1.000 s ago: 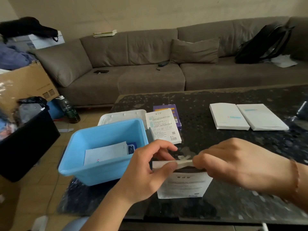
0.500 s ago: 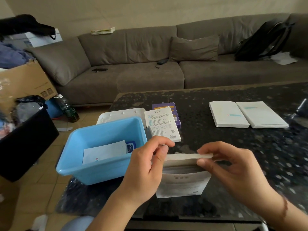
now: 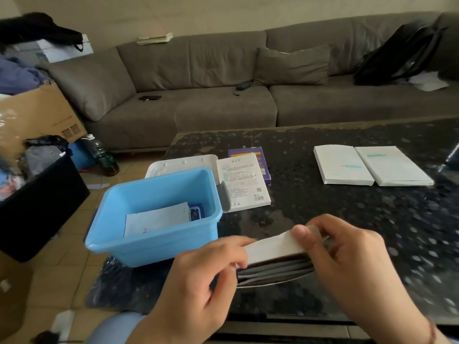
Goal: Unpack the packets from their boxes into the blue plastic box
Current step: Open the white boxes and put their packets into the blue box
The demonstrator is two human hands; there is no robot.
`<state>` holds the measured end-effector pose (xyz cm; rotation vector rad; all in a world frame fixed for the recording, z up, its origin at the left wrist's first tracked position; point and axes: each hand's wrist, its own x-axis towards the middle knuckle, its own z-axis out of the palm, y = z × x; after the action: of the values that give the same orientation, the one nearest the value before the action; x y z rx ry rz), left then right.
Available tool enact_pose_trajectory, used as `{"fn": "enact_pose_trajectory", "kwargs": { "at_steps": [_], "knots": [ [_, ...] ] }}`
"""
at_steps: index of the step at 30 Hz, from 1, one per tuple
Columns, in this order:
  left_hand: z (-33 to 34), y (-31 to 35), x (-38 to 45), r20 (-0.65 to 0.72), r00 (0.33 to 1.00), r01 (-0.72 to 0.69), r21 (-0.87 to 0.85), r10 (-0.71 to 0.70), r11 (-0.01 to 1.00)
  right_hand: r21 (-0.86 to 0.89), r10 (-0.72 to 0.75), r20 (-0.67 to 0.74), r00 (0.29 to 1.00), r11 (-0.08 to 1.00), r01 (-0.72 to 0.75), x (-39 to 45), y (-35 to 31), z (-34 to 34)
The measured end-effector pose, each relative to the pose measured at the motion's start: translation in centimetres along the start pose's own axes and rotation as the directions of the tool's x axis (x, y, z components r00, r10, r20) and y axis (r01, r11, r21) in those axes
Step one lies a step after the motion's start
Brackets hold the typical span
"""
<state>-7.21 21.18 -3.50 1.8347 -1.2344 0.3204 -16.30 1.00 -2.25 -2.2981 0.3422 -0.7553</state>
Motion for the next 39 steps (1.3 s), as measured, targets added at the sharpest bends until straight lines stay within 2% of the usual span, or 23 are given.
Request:
{"fn": "enact_pose_trajectory", "kwargs": {
  "at_steps": [3, 6, 8, 11, 13, 16, 19, 22, 26, 28, 30, 34, 36, 39],
  "knots": [
    [-0.7, 0.4, -1.1, 0.002, 0.991, 0.130, 0.042, -0.131, 0.991, 0.081, -0.055, -0.032, 0.998, 0.995, 0.057, -0.2, 0.5, 0.1],
    [-0.7, 0.8, -2.0, 0.031, 0.913, 0.408, -0.135, -0.408, 0.903, 0.064, -0.145, -0.003, 0.989, 0.987, 0.145, -0.8, 0.6, -0.3],
    [-0.3, 1.4, -1.9, 0.055, 0.873, 0.487, -0.176, -0.485, 0.856, 0.062, -0.171, -0.048, 0.984, 0.983, 0.174, -1.2, 0.9, -0.4],
    [0.3, 1.8, -1.1, 0.053, 0.845, 0.525, -0.270, -0.532, 0.807, 0.172, -0.121, -0.106, 0.987, 0.975, 0.138, -1.5, 2.0, -0.6],
    [0.8, 2.0, -0.1, 0.051, 0.835, 0.530, -0.342, -0.548, 0.776, 0.170, -0.121, -0.140, 0.983, 0.975, 0.144, -1.4, 2.1, -0.8],
    [2.5, 1.9, 1.9, -0.010, 0.871, 0.441, -0.428, -0.492, 0.789, 0.218, -0.077, -0.243, 0.967, 0.967, 0.132, -0.3, 2.7, -1.1],
    [4.8, 1.2, 3.5, -0.072, 0.899, 0.358, -0.445, -0.431, 0.821, 0.206, -0.028, -0.348, 0.937, 0.973, 0.105, 0.8, 4.1, -0.9],
    [7.4, -0.2, 3.7, -0.070, 0.863, 0.427, -0.430, -0.501, 0.795, 0.222, 0.007, -0.389, 0.921, 0.971, 0.086, 1.0, 6.1, 0.1],
    [9.2, -0.4, 3.4, -0.058, 0.816, 0.473, -0.504, -0.575, 0.723, 0.180, -0.019, -0.380, 0.925, 0.979, 0.094, -0.2, 7.9, 0.9],
    [9.3, -0.3, 3.4, -0.064, 0.803, 0.484, -0.510, -0.593, 0.711, 0.110, -0.057, -0.383, 0.922, 0.988, 0.107, -0.5, 8.1, 0.8],
    [9.2, -0.2, 3.7, -0.060, 0.799, 0.493, -0.506, -0.599, 0.708, -0.091, -0.139, -0.358, 0.924, 0.989, 0.113, -0.4, 7.5, 0.5],
    [8.9, 0.0, 4.3, -0.037, 0.799, 0.508, -0.493, -0.601, 0.706, -0.457, -0.306, -0.175, 0.936, 0.867, 0.198, 0.5, 6.2, 0.2],
    [9.0, -0.1, 4.6, -0.024, 0.799, 0.513, -0.492, -0.600, 0.703, -0.547, -0.341, -0.084, 0.936, 0.801, 0.243, 0.9, 5.9, 0.4],
    [9.1, -0.1, 4.9, -0.009, 0.805, 0.514, -0.489, -0.594, 0.705, -0.601, -0.291, -0.057, 0.955, 0.774, 0.200, 1.0, 5.3, 0.8]
  ]
}}
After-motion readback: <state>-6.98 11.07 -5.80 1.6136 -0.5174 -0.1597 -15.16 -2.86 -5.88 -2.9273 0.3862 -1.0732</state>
